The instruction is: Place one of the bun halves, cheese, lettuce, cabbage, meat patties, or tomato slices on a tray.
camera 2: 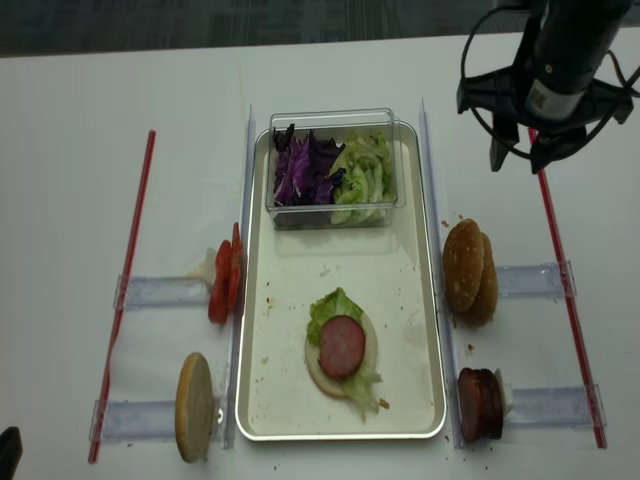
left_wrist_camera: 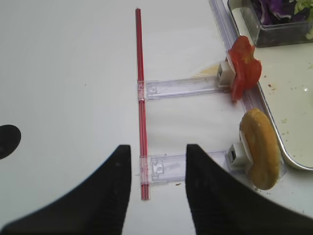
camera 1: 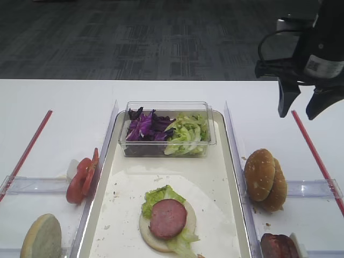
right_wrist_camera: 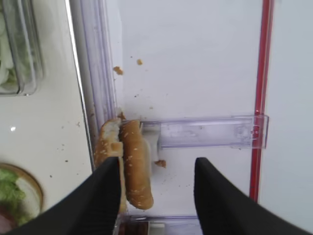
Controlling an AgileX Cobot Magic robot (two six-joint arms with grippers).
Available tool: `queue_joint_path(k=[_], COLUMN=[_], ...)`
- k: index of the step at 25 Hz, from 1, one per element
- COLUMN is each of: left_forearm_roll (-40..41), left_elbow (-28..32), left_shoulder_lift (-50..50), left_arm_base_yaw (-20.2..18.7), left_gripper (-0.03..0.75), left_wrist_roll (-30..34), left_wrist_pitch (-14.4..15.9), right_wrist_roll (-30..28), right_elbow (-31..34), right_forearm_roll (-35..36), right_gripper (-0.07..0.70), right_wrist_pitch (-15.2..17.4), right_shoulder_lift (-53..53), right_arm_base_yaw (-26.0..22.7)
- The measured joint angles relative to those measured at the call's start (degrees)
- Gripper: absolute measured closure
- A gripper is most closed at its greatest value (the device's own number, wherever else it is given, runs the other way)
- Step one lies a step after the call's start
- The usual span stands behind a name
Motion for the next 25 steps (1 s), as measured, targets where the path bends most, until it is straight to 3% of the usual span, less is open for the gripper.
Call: queue_joint_path(k=[5,12,25], left_forearm_roll=[0.0,0.0,0.0], left_elbow=[0.0,0.0,0.0], left_shoulder_lift=[0.0,0.0,0.0], left_arm_base_yaw=[0.0,0.0,0.0], left_gripper=[0.431,0.431,0.431], left_wrist_roll=[0.0,0.0,0.0], left_wrist_pitch=[0.0,0.0,0.0], right_wrist_roll=[-2.38,-4.34,-5.97], right_elbow=[0.0,0.15,15.22], right_forearm_roll=[-0.25,-0.6,-1.32], right_gripper=[0.268,0.268,0.268], right_wrist_pitch=[0.04,0.27,0.34], right_shoulder_lift=[-1.66,-3.3,-19.92], right_arm_base_yaw=[-2.67,-2.79,-2.79])
